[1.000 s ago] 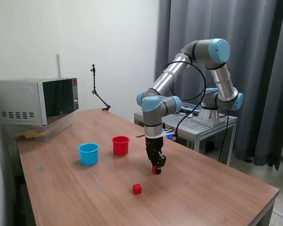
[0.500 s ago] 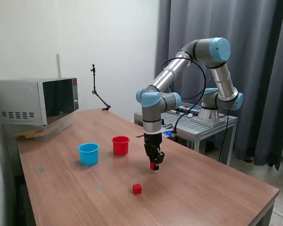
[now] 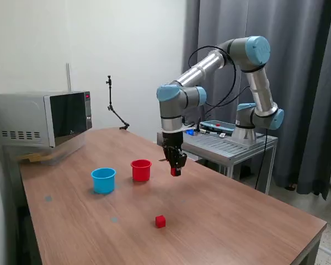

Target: Place red objects in the red bin, and blue objects in the blue bin.

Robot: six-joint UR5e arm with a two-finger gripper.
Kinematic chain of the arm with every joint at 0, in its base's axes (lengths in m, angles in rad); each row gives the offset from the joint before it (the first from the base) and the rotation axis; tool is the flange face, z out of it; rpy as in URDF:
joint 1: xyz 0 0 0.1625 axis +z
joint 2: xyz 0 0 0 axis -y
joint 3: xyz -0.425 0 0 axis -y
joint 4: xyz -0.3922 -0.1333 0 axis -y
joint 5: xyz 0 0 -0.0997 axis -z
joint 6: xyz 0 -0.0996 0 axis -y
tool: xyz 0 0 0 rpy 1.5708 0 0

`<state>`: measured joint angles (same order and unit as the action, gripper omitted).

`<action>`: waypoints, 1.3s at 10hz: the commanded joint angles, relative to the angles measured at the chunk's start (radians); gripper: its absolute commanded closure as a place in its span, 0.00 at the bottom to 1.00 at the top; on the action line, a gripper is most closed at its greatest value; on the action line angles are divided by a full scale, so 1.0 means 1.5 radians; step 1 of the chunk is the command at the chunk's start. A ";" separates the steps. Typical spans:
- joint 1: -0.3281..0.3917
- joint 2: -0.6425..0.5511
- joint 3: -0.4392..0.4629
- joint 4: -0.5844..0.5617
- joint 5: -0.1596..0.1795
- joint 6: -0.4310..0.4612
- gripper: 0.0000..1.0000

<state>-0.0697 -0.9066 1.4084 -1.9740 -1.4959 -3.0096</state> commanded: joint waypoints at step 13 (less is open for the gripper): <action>-0.164 -0.007 -0.008 0.027 -0.006 -0.025 1.00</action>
<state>-0.2939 -0.9185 1.3940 -1.9326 -1.5048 -3.0465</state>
